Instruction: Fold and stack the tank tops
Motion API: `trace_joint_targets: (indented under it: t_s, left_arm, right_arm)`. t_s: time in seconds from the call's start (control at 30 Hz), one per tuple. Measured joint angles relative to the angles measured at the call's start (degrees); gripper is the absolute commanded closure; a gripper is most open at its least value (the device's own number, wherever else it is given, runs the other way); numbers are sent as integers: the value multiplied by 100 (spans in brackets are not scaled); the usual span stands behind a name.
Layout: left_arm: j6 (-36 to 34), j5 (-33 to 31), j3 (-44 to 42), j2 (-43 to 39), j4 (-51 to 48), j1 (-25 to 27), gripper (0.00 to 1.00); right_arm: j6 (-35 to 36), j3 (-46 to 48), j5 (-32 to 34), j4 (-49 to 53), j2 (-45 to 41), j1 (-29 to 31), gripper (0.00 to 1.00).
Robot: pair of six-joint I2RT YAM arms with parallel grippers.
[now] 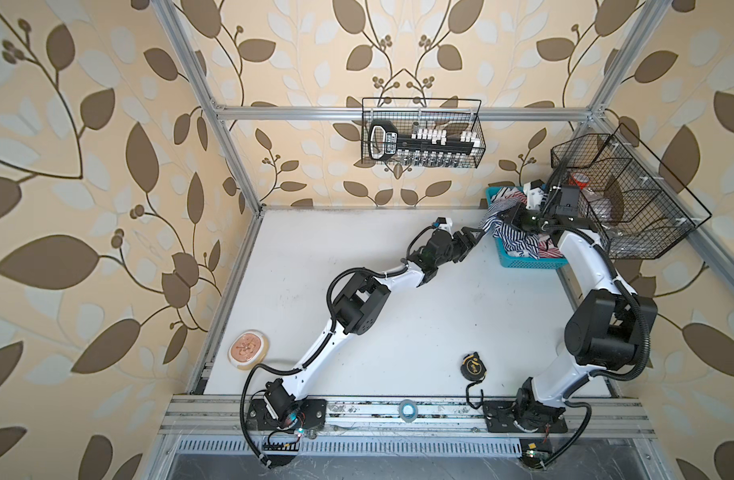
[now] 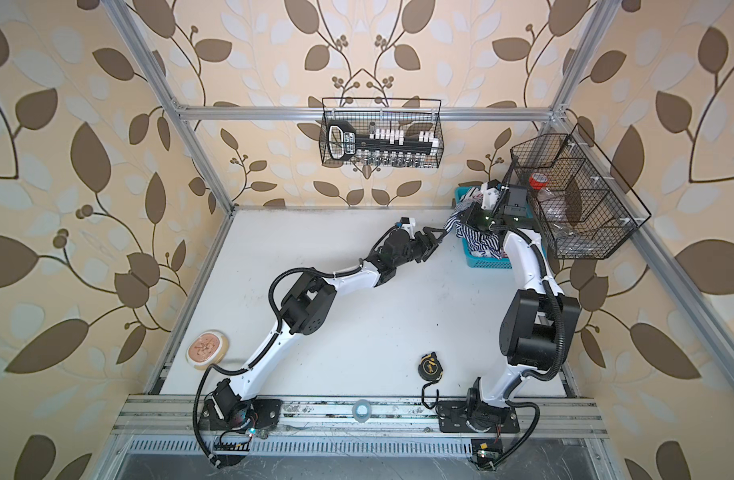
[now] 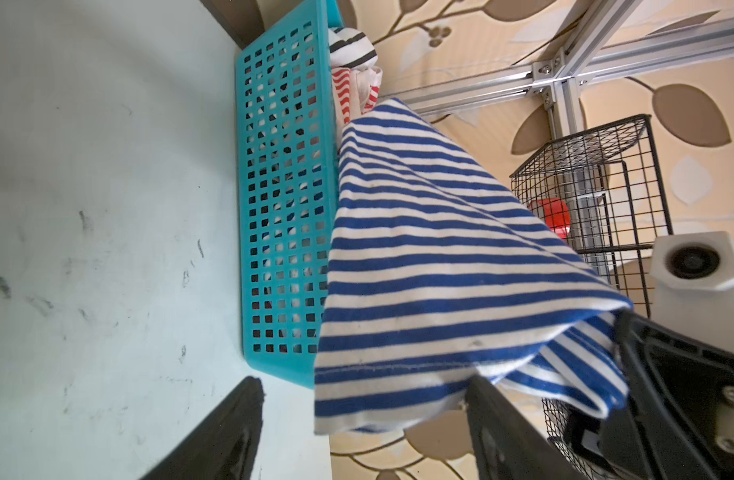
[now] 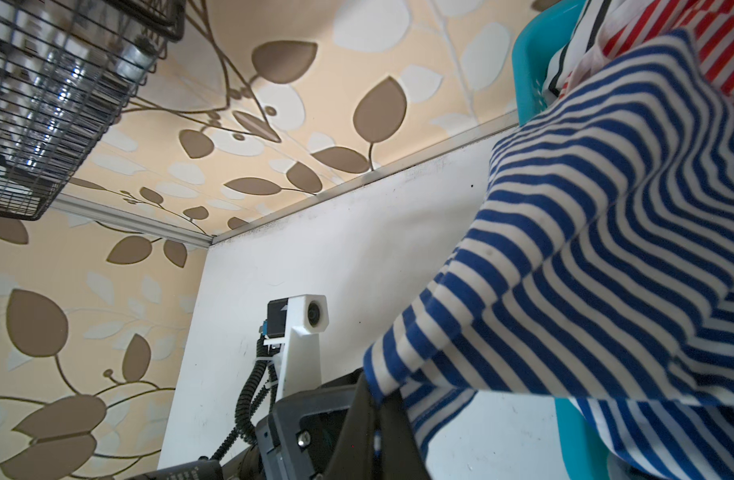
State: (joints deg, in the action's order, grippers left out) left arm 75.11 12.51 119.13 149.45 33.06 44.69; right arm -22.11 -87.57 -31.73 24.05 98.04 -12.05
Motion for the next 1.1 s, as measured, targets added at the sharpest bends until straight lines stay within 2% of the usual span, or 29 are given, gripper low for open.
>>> trace_joint_targets:
  t_s: [0.17,0.5,0.6,0.7,0.83,0.93,1.03,1.1]
  left_arm:
    - [170,-216,0,0,28,0,31]
    - [400,-389,37,107,175,0,63]
    - [424,-407,37,118,177,-2,77]
    - [402,-385,37,118,214,-2,100]
    - [374,-299,-66,90,332,-59,100]
    - [192,-79,-560,-149,365,-142,100]
    - [-125,107,-1088,-553,170,-304,100]
    - [-378,221,-1239,-820,-55,-450,100]
  right_arm:
    - [-42,79,-105,-103,0,-17,100]
    - [-103,275,-243,-166,0,-22,100]
    - [-105,289,-269,-179,0,-22,100]
    - [-105,289,-289,-190,0,-22,100]
    - [-103,291,-350,-192,-2,-52,100]
    - [-101,291,-391,-146,-4,-103,80]
    - [-42,291,-417,-103,-28,-149,55]
    - [4,295,-404,-50,-90,-162,49]
